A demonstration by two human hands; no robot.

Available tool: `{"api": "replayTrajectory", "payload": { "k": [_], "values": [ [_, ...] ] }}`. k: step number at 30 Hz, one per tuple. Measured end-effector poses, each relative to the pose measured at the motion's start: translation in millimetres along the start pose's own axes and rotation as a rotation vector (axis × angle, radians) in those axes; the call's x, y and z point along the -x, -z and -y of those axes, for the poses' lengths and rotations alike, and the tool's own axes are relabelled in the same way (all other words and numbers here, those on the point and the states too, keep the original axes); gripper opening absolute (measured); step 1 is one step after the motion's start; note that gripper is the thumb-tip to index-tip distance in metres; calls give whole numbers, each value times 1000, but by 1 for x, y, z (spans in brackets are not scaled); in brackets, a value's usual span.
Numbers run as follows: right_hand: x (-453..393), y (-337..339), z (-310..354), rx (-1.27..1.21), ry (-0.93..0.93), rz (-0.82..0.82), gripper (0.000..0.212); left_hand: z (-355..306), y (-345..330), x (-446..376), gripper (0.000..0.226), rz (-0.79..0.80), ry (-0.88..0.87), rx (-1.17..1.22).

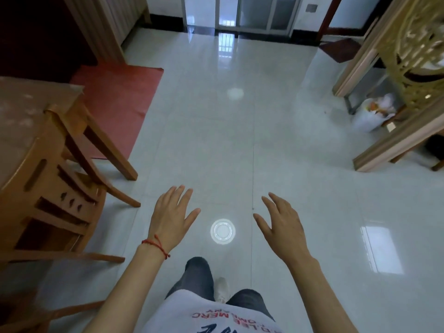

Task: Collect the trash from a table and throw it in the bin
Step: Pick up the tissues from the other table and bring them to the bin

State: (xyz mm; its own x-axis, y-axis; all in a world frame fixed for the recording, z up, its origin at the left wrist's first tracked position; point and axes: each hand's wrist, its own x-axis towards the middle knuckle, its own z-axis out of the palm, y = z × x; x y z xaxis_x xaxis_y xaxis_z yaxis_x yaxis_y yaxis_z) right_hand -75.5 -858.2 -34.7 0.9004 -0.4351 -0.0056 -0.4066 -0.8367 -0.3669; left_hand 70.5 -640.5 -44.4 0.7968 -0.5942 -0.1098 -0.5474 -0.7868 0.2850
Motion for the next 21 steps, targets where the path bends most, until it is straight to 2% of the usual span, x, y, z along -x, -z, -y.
{"api": "replayTrajectory", "payload": {
  "k": [4, 7, 10, 21],
  "values": [
    [-60, -5, -4, 10, 19, 10, 56, 6, 7, -62, 78, 2, 16, 15],
    [-113, -9, -3, 5, 23, 2, 48, 18, 9, -112, 75, -10, 20, 20],
    [-171, -13, 3, -1, 23, -5, 46, 35, 14, -164, 82, 3, 16, 29],
    [-337, -9, 34, 5, 53, 11, 53, 79, 56, -308, 79, -18, 53, 51]
  ]
}}
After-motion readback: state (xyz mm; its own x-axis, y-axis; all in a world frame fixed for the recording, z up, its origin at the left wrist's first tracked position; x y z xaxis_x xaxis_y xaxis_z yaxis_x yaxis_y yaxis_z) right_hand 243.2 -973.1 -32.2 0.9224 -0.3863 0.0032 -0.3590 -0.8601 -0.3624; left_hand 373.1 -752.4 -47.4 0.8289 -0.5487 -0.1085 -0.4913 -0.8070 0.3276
